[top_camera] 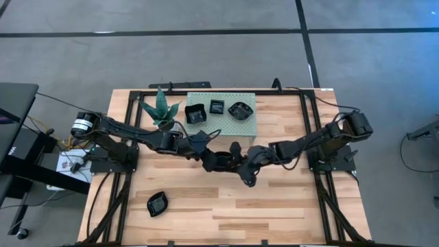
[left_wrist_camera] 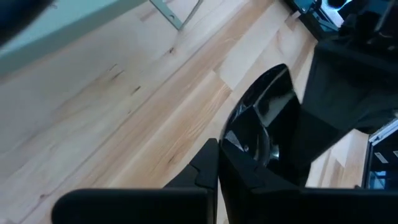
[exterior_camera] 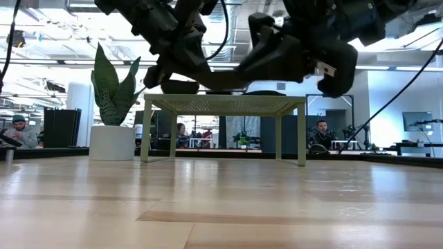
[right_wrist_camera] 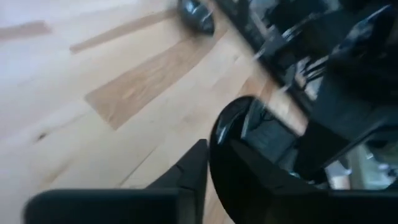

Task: Pick & Place Mini shaped plates
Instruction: Stack the leaf-shaped plate on top of the other leaf-shaped plate on the shelf

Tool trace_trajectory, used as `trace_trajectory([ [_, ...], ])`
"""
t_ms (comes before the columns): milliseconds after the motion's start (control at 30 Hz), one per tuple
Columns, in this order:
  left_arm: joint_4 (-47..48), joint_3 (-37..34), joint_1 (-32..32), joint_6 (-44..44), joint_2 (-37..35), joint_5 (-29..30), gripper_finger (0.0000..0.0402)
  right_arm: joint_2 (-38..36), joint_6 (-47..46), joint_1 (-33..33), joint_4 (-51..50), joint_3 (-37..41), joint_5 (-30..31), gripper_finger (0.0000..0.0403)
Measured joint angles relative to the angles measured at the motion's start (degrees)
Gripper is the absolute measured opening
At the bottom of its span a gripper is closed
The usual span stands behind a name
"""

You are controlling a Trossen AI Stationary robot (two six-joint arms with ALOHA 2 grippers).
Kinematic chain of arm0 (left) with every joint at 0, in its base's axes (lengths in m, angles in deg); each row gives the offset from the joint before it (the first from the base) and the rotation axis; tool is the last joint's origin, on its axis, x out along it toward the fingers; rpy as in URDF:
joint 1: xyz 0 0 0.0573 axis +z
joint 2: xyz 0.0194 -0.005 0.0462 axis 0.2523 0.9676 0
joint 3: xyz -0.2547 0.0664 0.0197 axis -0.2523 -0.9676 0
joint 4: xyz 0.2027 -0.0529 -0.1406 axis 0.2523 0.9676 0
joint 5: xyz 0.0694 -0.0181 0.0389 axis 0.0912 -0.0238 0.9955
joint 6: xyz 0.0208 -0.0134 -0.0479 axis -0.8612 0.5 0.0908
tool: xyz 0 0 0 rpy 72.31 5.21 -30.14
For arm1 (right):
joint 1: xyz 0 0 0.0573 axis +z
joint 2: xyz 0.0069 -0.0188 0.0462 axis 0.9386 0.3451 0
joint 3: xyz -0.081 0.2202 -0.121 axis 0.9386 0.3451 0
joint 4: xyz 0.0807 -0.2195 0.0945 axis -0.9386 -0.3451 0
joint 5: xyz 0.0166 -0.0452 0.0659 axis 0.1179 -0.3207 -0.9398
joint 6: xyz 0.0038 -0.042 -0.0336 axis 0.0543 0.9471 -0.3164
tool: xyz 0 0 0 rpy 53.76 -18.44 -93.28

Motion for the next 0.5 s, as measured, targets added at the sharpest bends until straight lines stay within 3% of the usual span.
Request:
trace_trajectory([
  [167,0.04,0.0,0.34,-0.38,0.0,0.1,0.0008,0.04,0.01,-0.23,-3.27,-1.15,-0.04,0.0006],
  [500,-0.36,-0.02,0.74,-0.38,-0.04,-0.02,0.0043,0.04,-0.1,-0.16,-3.15,-1.15,0.03,0.0004],
])
